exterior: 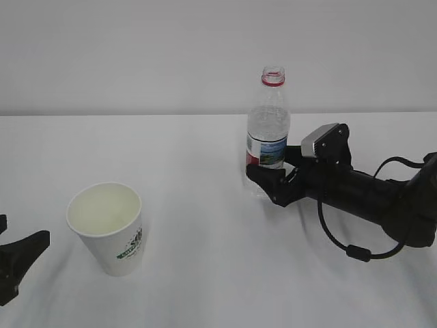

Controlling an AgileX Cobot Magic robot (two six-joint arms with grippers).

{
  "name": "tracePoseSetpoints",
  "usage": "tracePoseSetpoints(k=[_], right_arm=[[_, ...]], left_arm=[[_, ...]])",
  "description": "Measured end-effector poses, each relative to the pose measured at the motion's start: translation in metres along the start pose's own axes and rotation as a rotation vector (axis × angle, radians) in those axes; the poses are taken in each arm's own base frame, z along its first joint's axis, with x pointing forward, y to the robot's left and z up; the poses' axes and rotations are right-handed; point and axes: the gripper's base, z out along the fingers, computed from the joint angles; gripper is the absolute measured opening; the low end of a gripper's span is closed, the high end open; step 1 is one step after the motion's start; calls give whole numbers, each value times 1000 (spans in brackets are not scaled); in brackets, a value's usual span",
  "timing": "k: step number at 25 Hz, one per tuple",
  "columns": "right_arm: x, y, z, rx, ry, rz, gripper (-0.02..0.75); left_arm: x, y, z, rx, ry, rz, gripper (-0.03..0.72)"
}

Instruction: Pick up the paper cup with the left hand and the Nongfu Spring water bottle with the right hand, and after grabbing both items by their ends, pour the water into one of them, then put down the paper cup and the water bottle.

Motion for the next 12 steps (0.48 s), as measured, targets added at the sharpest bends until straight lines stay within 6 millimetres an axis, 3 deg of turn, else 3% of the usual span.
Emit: tracePoseSetpoints(k=[12], right_arm=[[-5,-4,5,2,-21,-8,647]], left_arm=[[0,0,0,4,-2,2,570]])
